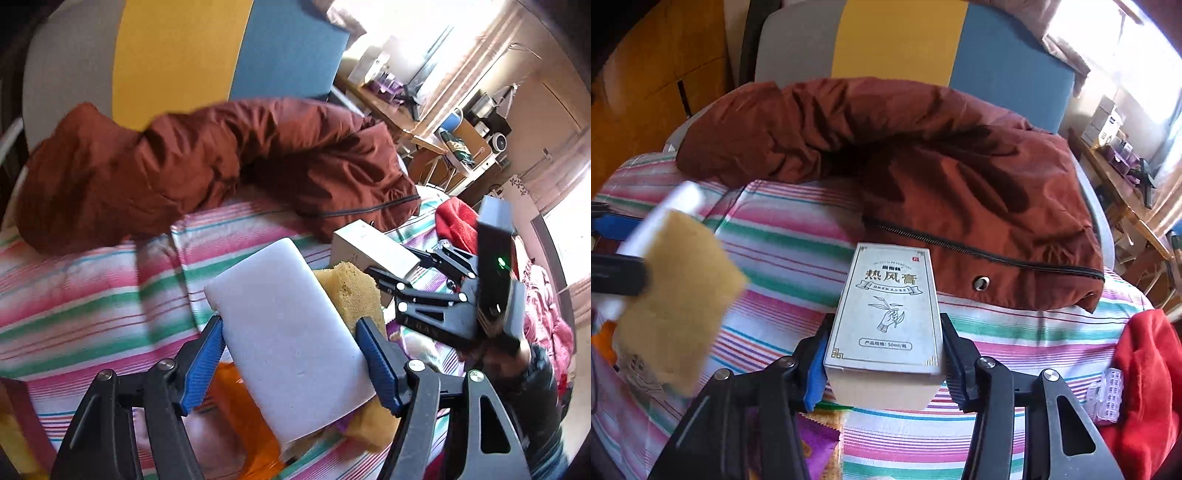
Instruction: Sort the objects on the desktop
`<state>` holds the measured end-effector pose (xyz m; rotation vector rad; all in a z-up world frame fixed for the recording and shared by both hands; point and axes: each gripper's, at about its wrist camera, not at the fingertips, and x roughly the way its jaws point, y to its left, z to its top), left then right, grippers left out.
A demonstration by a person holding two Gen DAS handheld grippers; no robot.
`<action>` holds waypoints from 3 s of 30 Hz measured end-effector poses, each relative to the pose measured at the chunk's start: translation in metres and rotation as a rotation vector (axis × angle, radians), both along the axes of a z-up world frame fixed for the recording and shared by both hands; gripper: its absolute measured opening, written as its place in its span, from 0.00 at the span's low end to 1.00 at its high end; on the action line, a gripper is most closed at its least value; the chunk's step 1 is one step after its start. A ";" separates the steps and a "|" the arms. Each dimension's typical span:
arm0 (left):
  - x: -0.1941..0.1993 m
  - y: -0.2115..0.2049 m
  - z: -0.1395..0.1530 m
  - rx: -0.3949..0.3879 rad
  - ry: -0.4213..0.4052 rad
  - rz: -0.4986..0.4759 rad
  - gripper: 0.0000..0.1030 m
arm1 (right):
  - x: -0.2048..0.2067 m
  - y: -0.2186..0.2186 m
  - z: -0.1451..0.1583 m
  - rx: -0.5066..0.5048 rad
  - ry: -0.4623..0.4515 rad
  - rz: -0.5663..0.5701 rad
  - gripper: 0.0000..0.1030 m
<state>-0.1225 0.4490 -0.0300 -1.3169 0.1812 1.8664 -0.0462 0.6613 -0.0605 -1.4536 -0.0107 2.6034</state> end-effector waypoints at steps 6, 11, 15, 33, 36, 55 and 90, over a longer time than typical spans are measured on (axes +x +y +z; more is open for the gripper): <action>0.013 -0.022 0.006 0.003 0.010 -0.023 0.71 | 0.002 -0.006 0.003 -0.022 -0.001 -0.023 0.50; 0.026 -0.062 0.009 0.061 -0.042 0.005 0.71 | 0.011 -0.017 0.025 -0.064 0.046 -0.037 0.50; 0.044 -0.097 0.006 0.078 -0.065 0.029 0.71 | 0.018 -0.046 0.044 -0.077 0.077 0.000 0.50; 0.111 -0.165 -0.050 0.073 -0.127 0.044 0.71 | 0.064 -0.193 0.082 -0.031 0.092 0.125 0.50; 0.111 -0.182 -0.032 0.123 -0.089 0.064 0.71 | 0.072 -0.213 0.090 -0.028 0.105 0.152 0.50; 0.071 -0.375 -0.001 0.180 0.057 0.442 0.72 | 0.029 -0.370 0.096 -0.096 0.118 0.367 0.50; 0.009 -0.456 -0.038 0.050 0.079 0.586 0.72 | -0.113 -0.523 0.005 -0.126 -0.062 0.561 0.51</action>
